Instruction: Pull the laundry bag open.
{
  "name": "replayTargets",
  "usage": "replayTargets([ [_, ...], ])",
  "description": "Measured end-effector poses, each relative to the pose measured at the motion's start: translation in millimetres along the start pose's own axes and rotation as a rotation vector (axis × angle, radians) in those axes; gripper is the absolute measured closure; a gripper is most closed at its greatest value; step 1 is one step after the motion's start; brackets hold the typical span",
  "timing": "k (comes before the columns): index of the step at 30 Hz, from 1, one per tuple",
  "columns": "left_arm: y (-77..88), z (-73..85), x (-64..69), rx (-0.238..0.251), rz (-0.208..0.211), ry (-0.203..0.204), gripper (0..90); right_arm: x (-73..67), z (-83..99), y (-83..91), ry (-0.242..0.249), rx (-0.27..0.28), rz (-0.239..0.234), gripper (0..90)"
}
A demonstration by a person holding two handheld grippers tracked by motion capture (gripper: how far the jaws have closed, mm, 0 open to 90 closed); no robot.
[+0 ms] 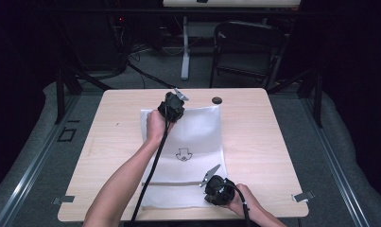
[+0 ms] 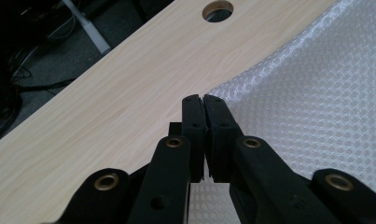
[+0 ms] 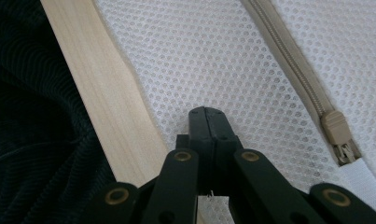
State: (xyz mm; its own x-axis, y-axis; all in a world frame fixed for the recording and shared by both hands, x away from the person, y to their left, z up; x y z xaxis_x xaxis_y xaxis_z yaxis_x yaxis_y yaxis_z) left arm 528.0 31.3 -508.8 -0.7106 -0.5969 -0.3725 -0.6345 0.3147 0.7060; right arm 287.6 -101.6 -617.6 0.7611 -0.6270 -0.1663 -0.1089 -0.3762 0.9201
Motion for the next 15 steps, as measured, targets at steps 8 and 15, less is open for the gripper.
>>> replayTargets([
  [8,0.2,-1.3,-10.7,0.038,0.022,0.069,65.6,1.1,0.1,0.4,0.001,-0.005,0.003,90.0],
  [15,10.9,-0.9,-7.2,0.07,0.09,0.098,35.9,0.1,-2.0,2.0,-0.005,0.019,-0.012,75.3],
])
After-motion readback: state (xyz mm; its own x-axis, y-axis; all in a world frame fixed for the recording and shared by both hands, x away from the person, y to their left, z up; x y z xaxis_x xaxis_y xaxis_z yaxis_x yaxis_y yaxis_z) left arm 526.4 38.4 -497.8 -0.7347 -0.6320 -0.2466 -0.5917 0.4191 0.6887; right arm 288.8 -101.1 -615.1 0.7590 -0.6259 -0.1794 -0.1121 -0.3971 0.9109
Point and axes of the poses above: each handheld gripper's, and its own axes: y roughly backward along the jaws, z roughly out of its underside, x roughly to its right, the point moved 7 cm from there along -y, roughly forward along the jaws, and after that the axes turned 13 degrees about -y, right-handed, at the moved point
